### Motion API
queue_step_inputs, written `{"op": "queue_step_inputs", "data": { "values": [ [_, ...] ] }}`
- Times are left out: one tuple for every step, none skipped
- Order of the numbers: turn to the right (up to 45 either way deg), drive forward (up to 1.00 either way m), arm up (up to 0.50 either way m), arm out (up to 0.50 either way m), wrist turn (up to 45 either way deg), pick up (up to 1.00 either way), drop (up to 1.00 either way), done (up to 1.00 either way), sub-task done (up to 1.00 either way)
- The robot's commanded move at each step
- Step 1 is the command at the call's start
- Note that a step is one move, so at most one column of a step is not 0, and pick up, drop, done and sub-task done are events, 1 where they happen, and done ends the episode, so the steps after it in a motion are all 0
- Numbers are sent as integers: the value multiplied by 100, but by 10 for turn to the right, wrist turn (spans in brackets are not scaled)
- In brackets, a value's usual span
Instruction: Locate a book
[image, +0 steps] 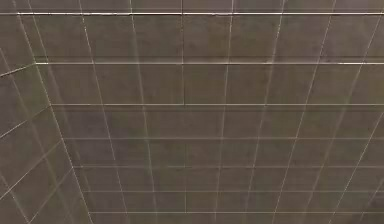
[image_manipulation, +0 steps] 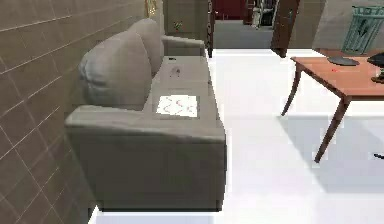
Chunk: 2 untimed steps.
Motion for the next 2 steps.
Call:
{"op": "queue_step_inputs", "data": {
  "values": [
    [450, 0, 0, 0, 0, 0, 0, 0, 0],
    [450, 0, 0, 0, 0, 0, 0, 0, 0]
  ]
}}
